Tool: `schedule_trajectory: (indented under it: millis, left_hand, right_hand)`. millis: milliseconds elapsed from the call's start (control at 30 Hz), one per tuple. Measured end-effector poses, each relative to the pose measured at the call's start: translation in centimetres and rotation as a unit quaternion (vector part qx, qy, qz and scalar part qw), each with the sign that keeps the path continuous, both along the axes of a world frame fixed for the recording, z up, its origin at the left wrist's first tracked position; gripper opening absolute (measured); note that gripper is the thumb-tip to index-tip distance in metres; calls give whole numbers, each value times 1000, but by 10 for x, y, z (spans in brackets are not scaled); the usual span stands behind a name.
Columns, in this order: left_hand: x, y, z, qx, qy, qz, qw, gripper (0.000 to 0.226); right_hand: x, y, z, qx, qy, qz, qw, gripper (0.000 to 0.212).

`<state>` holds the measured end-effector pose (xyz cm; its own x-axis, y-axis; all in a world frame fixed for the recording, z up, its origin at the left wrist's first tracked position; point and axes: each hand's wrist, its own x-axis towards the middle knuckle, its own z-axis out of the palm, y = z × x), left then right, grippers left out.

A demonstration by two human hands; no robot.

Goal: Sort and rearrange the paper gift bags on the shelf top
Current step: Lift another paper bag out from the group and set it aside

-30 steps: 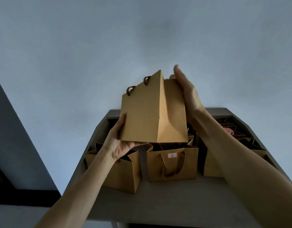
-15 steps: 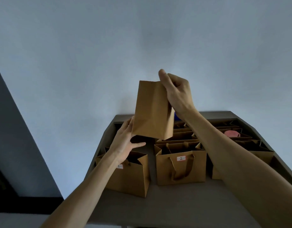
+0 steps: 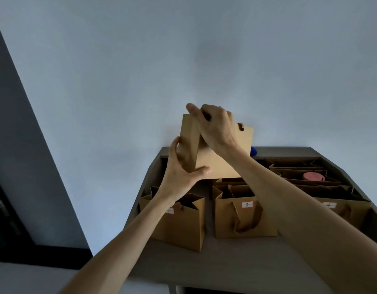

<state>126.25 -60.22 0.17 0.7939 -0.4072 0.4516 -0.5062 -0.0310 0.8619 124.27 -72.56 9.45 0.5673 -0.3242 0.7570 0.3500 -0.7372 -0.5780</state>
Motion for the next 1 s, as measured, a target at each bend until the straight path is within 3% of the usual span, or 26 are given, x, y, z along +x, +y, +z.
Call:
schedule_trajectory:
  millis: [133,300,433,567,700,767,867,1000]
  left_hand:
    - [6,4,-5,-50,-6,9,999,90]
    - [21,11,-11,-119,80,-40,989,89]
    - [31,20,-18,-193,164,-93,963,80]
    - [37,24,-22,-228,206,-131,942,75]
    - [40,21,-23,-242,232,-169,927,99]
    - [39,20,-23,-239,231,-178,926,100]
    - [33,15,-27,-228,224,-180,930,92]
    - [18,2,-41,-208,237,-205,927,107]
  right_hand:
    - [-7,0,4,-2,19,29,999,62]
    - [-10,-27,-1,8,-2,26,1000,34]
    - [-14,-61,-21,46,-12,-10,999,27]
    - [-19,-82,-42,148,20,7,989,40]
    - [-23,-85,-48,245,70,88,963,50]
    - [-28,-86,-51,291,99,147,940,53]
    - [-38,-92,-61,322,124,189,919,63]
    - [-58,-103,-82,351,121,179,911,74]
